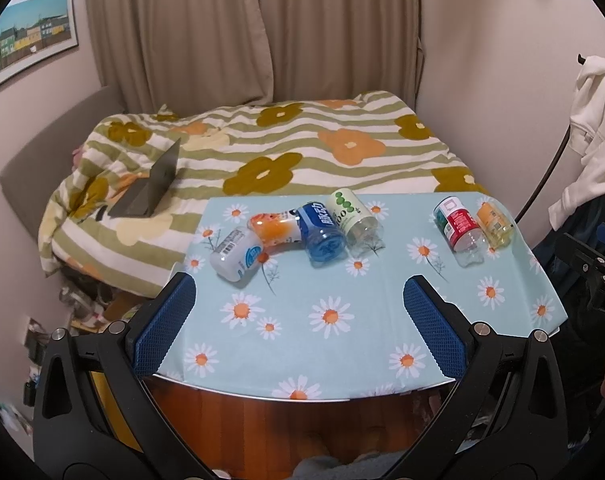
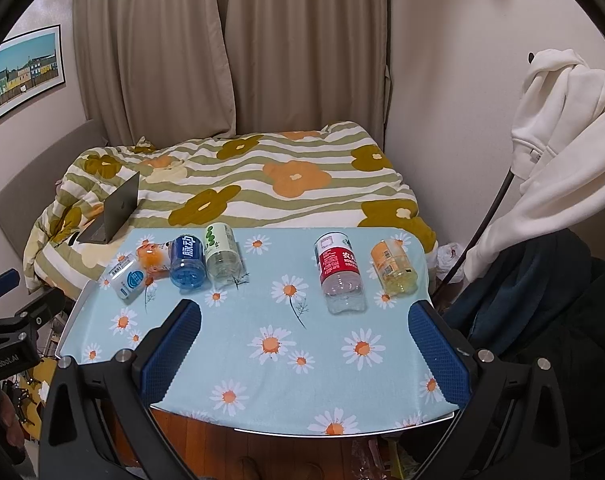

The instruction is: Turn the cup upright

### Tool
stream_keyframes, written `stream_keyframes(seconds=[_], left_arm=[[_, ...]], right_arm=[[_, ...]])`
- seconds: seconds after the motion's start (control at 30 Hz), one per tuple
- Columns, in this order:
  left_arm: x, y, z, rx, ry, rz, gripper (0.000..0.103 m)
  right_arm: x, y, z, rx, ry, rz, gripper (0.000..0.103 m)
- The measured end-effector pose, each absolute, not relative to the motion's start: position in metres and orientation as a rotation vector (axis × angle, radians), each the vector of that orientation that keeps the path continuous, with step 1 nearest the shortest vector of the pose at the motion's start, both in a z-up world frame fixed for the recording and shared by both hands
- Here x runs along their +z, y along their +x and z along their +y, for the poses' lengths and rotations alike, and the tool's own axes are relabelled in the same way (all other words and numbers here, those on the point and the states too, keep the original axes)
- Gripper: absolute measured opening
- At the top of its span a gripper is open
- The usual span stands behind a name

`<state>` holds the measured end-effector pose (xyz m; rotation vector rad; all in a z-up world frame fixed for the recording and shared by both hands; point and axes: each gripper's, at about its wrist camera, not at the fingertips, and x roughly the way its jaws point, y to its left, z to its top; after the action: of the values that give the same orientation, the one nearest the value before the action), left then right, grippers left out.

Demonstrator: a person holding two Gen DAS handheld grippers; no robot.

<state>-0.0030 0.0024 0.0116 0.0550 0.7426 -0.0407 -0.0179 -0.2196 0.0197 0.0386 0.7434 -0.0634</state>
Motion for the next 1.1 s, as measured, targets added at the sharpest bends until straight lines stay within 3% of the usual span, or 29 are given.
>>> stream_keyframes(seconds=[1.1], left_arm=[[0.0107,-0.0031,0.0002,-0.039,0.060,0.744,0.103]], right_arm=[[0.0173,-0.0179,-0.2194,-0.060,0.044,0.742,0.103]])
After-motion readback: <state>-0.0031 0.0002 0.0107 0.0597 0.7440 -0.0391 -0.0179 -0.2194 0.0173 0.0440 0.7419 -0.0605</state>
